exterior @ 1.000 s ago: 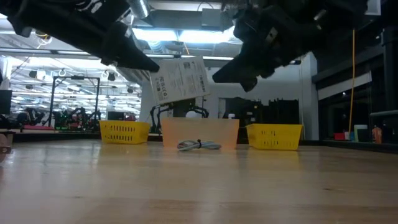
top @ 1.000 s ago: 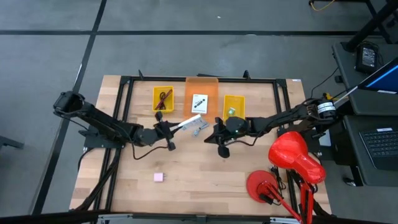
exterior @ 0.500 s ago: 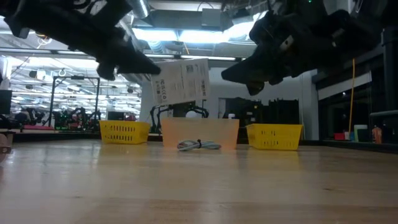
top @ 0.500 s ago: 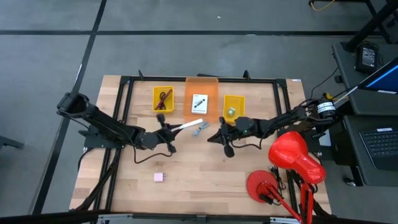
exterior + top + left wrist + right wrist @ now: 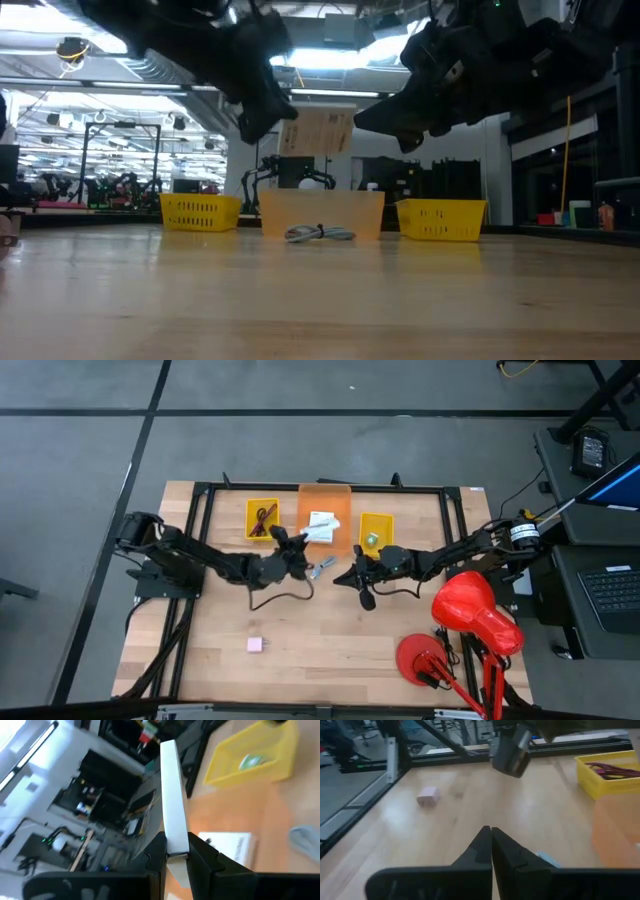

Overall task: Pick and place items into bin
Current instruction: Put the card reader box into the orange bin

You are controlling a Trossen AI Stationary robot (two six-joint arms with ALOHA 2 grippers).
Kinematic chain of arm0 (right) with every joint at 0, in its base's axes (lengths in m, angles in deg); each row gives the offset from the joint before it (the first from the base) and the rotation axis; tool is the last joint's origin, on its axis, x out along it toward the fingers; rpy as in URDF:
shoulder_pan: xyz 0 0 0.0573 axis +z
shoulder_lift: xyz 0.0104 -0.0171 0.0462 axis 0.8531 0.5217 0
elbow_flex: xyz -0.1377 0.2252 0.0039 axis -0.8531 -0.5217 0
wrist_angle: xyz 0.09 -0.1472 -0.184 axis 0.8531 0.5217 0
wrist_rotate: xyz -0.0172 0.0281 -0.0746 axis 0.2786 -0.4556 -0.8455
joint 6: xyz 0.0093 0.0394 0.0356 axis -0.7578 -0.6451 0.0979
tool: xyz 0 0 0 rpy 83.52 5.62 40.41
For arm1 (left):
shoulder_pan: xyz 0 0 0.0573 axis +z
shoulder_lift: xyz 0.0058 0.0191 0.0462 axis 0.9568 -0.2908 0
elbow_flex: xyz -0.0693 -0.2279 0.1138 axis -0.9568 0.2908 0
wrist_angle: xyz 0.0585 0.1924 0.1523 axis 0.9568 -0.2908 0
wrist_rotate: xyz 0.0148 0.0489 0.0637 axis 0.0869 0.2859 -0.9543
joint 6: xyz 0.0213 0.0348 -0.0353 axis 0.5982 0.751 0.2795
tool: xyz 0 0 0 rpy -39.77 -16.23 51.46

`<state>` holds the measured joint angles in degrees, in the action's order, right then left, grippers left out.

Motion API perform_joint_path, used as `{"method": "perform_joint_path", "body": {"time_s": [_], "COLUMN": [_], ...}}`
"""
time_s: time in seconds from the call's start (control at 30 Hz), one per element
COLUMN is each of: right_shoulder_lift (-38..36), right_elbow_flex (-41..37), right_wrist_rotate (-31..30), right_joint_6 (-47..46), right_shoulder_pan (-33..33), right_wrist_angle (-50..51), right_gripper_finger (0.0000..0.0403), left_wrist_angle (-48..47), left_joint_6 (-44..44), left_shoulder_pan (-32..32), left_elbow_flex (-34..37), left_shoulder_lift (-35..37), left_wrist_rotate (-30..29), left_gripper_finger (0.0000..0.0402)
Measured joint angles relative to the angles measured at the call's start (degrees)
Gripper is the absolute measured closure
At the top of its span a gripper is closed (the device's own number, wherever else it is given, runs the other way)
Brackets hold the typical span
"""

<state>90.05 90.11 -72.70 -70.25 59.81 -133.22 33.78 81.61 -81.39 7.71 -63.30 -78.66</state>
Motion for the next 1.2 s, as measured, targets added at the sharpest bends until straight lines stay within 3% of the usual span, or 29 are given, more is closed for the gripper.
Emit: {"method": "perform_joint_path", "body": {"time_s": [0.17, 0.53, 0.93, 1.2], "right_shoulder_lift": [0.02, 0.02, 0.04, 0.04], "right_elbow_flex": [0.0, 0.0, 0.0, 0.0], "right_wrist_rotate": [-2.92, -3.24, -3.23, -3.21], "right_joint_6": [1.2, 1.69, 2.27, 3.08], "right_shoulder_pan": [-0.04, -1.71, -2.23, -2.23], "right_wrist_angle": [0.48, 1.03, 1.64, 1.3], "right_gripper_finger": [0.0403, 0.0403, 0.0403, 0.0403], "left_wrist_angle": [-5.69, -7.21, -7.29, -7.19], "left_joint_6": [0.25, 10.29, 12.11, 11.79], "left_shoulder_pan": [3.98, 8.92, 9.6, 9.6], "left_elbow_flex": [-2.82, -6.94, -6.91, -6.91], "left_shoulder_lift": [-2.41, -9.42, -12.47, -12.47], "left_wrist_rotate": [2.53, 6.43, 7.1, 7.12], "left_gripper_finger": [0.0357, 0.0357, 0.0354, 0.0322]}}
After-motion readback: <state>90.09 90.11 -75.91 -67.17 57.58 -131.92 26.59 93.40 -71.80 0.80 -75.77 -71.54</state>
